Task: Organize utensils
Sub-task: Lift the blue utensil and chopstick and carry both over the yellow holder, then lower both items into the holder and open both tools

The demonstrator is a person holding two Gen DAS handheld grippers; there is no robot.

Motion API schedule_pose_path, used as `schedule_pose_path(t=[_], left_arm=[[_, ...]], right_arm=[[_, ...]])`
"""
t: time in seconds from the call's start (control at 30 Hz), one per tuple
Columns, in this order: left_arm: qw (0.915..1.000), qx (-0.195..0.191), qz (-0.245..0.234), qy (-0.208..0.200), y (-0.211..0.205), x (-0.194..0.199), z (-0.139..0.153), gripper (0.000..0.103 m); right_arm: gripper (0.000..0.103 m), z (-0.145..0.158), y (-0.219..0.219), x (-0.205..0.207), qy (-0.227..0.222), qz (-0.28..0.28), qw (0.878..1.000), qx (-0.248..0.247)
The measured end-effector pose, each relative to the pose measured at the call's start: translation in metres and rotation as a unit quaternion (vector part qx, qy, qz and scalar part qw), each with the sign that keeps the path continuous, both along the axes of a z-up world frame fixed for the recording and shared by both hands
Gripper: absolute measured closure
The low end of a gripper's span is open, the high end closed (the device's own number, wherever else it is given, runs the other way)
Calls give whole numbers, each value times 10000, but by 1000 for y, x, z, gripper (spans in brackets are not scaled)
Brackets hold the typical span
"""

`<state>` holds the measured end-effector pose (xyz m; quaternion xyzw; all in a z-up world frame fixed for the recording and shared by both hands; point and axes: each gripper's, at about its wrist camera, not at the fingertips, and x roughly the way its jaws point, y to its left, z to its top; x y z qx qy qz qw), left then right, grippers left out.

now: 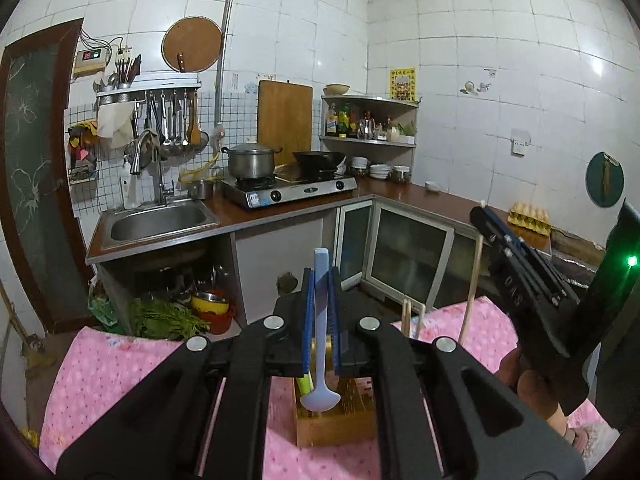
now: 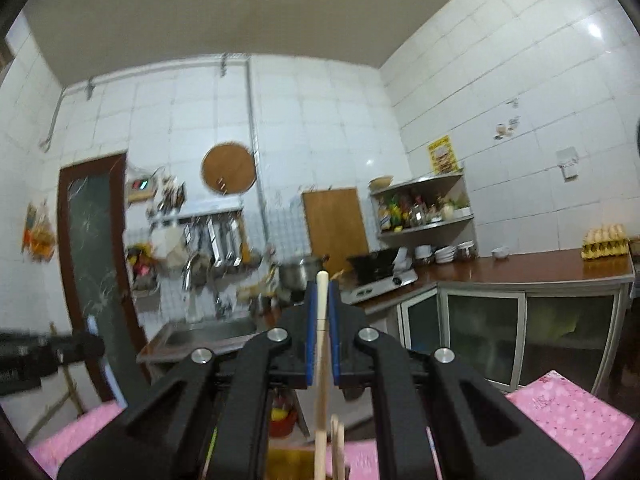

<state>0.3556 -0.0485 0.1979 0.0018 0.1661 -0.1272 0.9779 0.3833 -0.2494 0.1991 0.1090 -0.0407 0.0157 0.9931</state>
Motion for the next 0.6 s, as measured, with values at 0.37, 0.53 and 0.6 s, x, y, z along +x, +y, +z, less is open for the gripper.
schedule_pose_path(t=[0.37, 0.53, 0.6], left_arm=[[9993, -18, 8, 363, -10, 49, -64, 97], [9988, 75, -21, 490, -9, 54, -92, 97], [9985, 33, -25, 541, -6, 54, -102, 97]], right_arm=[[97, -33, 15, 36, -92, -399, 9990, -190], [97, -62, 21, 37, 269, 8, 9984, -502], [97, -72, 23, 32, 360, 129, 9972, -649]])
